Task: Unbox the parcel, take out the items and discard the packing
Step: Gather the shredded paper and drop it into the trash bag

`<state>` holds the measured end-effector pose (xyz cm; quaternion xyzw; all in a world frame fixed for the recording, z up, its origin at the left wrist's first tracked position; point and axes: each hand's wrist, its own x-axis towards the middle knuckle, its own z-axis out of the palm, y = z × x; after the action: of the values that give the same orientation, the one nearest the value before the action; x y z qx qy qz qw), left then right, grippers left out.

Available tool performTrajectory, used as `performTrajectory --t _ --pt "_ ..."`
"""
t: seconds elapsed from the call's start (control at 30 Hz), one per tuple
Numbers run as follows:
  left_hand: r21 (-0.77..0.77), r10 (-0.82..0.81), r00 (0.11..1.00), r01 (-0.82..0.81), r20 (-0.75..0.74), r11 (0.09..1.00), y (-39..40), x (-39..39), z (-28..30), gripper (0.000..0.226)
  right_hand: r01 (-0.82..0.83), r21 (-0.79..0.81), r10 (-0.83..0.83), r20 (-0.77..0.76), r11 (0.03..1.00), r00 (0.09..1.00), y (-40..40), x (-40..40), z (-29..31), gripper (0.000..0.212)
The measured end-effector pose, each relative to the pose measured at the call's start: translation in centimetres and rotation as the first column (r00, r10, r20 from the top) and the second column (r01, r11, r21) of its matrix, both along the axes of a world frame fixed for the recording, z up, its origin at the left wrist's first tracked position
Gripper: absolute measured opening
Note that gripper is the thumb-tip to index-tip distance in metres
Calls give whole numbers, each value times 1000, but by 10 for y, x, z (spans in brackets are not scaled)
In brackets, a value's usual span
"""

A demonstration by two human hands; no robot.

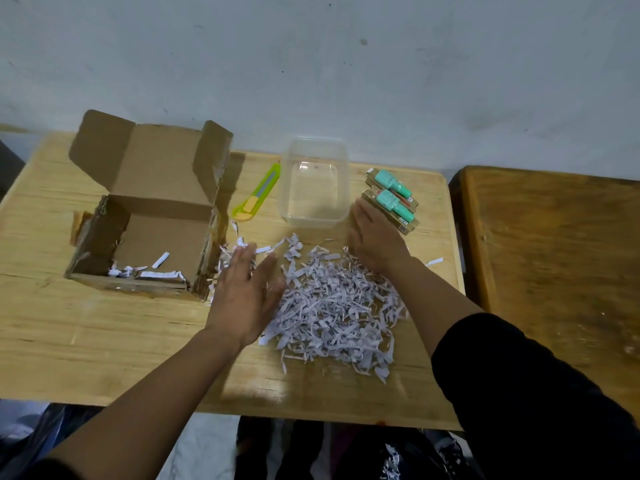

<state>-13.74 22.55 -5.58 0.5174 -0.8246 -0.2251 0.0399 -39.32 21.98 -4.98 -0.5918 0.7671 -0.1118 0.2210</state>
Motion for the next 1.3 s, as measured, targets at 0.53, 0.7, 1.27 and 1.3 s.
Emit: performTrajectory --t 0.53,0.7,1.27,1.3 --pt "-231 -86 988 55 -127 971 -8 9 43 29 50 -237 -65 -57 970 996 37 28 28 24" --pt "-212 -52 994 29 -100 977 -29 33 69 27 75 -78 -78 -40 994 996 35 68 68 34" --pt "-119 -50 998 46 -30 992 -100 209 71 46 140 191 -147 23 972 989 -6 251 95 43" --pt "-136 -63 997 58 -33 989 -99 213 69 45 143 176 -151 32 974 988 -7 257 93 41"
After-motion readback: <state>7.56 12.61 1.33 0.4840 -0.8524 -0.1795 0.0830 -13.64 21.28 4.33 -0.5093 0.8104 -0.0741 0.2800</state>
